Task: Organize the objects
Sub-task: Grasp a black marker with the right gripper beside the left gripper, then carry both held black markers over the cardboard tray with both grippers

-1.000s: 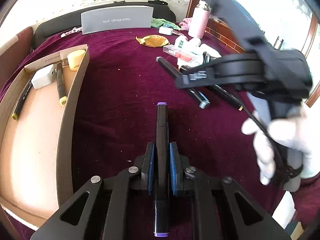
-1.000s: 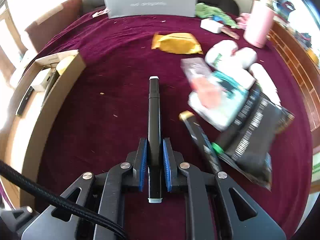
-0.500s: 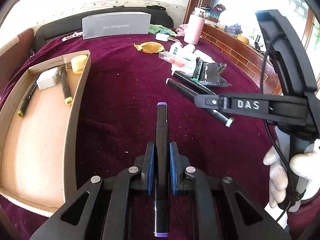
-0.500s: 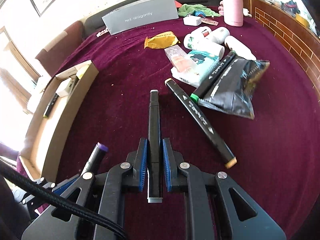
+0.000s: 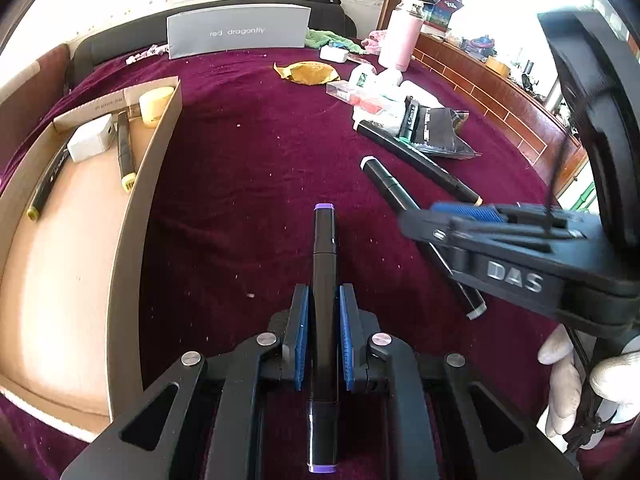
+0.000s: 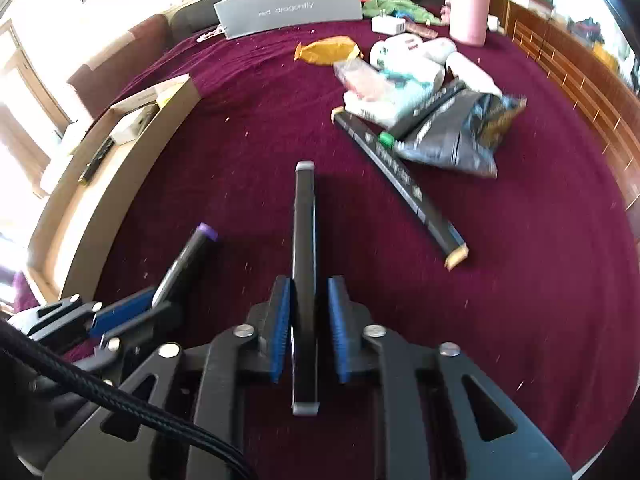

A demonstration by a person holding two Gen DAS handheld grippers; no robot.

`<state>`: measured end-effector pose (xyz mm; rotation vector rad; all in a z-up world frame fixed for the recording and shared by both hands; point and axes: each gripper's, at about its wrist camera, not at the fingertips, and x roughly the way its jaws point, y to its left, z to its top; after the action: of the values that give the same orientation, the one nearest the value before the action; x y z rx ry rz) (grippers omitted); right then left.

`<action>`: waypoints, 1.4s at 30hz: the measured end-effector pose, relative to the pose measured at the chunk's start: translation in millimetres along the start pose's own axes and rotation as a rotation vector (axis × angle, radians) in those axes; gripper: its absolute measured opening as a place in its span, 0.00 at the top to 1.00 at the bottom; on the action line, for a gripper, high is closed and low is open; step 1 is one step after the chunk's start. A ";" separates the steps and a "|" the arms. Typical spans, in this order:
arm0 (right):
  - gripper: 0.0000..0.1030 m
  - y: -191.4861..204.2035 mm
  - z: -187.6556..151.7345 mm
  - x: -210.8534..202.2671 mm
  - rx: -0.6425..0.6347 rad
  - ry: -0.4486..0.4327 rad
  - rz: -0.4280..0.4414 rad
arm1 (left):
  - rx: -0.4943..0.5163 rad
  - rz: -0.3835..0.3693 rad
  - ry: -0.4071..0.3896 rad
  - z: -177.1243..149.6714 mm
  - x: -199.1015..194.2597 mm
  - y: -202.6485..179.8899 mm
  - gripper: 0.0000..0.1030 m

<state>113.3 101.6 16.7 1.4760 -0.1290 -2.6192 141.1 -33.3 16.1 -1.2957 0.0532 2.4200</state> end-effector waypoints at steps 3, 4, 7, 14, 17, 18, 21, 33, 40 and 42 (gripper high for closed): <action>0.72 9.7 10.0 9.6 -0.034 -0.003 -0.030 | 0.009 0.015 -0.017 -0.9 0.7 -2.3 0.89; 0.73 13.2 10.8 15.5 -0.043 0.009 -0.029 | 0.011 0.018 -0.022 -1.3 0.6 -2.5 0.89; 0.76 26.2 5.7 15.3 -0.093 -0.024 -0.094 | 0.008 0.011 -0.035 -2.4 -0.2 -1.1 0.89; 0.88 14.5 -2.6 3.0 -0.024 -0.013 0.012 | -0.032 -0.040 -0.044 -3.0 -6.8 8.9 0.89; 0.88 14.0 -4.9 -3.2 -0.008 -0.020 0.043 | -0.039 -0.048 -0.067 -1.6 -15.0 10.9 0.89; 0.88 15.2 -5.0 -4.7 -0.004 -0.024 0.049 | -0.040 -0.046 -0.076 -1.3 -18.5 11.3 0.89; 0.88 18.0 -4.0 -11.8 -0.001 -0.039 0.067 | -0.044 -0.049 -0.094 -1.5 -27.5 12.7 0.89; 0.88 48.2 5.6 -40.7 -0.042 -0.079 0.141 | -0.088 -0.001 -0.151 2.3 -55.7 34.1 0.89; 0.88 75.9 19.1 -43.9 -0.088 -0.085 0.171 | -0.138 0.049 -0.174 5.9 -65.1 67.2 0.89; 0.88 86.0 24.2 -43.3 -0.102 -0.084 0.180 | -0.150 0.062 -0.183 7.3 -67.7 77.2 0.89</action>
<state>121.0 23.7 77.7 1.2608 -0.1273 -2.5040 141.2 -124.7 63.4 -1.1426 -0.1437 2.6284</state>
